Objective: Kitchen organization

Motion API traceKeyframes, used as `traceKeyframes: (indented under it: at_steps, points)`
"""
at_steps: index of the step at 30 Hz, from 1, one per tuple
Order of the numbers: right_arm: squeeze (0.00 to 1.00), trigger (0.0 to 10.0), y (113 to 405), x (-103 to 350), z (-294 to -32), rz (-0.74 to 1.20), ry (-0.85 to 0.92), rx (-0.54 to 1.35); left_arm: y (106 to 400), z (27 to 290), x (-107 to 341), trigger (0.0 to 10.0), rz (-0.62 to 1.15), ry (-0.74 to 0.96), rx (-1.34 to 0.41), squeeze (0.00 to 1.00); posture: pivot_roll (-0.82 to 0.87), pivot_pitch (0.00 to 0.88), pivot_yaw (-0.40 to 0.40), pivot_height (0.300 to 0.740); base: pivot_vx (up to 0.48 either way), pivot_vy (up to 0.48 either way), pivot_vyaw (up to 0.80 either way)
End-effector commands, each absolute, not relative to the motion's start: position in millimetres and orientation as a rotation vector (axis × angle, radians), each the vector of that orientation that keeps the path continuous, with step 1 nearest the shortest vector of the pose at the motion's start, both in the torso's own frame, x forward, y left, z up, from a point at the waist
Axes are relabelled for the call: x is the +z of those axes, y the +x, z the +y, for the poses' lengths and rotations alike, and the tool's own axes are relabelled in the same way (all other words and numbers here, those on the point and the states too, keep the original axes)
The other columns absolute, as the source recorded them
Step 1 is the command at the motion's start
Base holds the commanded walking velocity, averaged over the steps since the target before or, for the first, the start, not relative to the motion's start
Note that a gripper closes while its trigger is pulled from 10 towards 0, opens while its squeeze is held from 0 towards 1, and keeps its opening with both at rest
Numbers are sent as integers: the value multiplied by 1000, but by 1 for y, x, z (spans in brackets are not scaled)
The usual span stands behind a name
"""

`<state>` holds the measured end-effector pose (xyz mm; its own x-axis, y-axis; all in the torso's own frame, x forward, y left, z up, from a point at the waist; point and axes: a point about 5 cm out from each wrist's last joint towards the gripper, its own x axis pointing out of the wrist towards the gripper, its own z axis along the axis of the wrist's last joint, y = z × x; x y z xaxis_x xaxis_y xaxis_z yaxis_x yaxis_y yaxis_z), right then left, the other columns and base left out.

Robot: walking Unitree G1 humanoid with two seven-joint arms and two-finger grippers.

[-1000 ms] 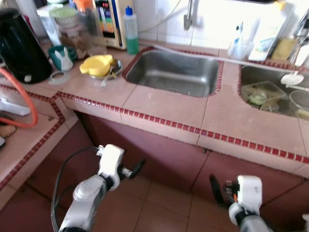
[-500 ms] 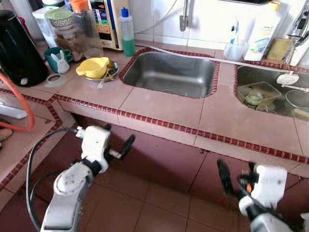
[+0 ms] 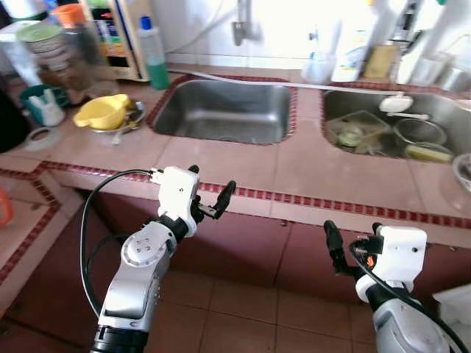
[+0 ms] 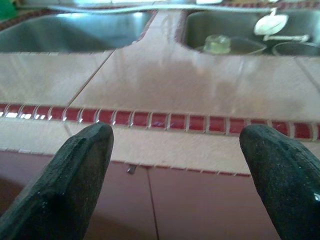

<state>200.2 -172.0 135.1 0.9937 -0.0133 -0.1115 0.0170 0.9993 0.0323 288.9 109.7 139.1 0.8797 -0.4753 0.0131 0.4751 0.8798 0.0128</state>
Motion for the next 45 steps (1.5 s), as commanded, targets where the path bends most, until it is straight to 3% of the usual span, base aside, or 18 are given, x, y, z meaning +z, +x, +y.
traceKeyframes:
  at_steps: [1, 10, 30, 45]
  points:
    - [0, 10000, 201, 145, -171, 78, 16, -13, 290, 114, 136, 10000, 11, -12, -481, 0, -35, 0, 65, 740, 0, 0, -744]
    - [0, 10000, 225, 182, -172, -58, -60, 2, 298, 103, 145, 10000, -36, -42, -478, 0, -54, 0, 79, 740, 0, 0, -747]
    - [0, 10000, 226, 183, -171, -39, -56, -1, 306, 107, 147, 10000, -37, -36, -412, 0, -57, 0, 67, 740, 0, 0, -749]
    - [0, 10000, 230, 187, -165, -63, -44, 6, 306, 107, 143, 10000, -18, -24, -423, 0, -49, 0, 77, 740, 0, 0, 0]
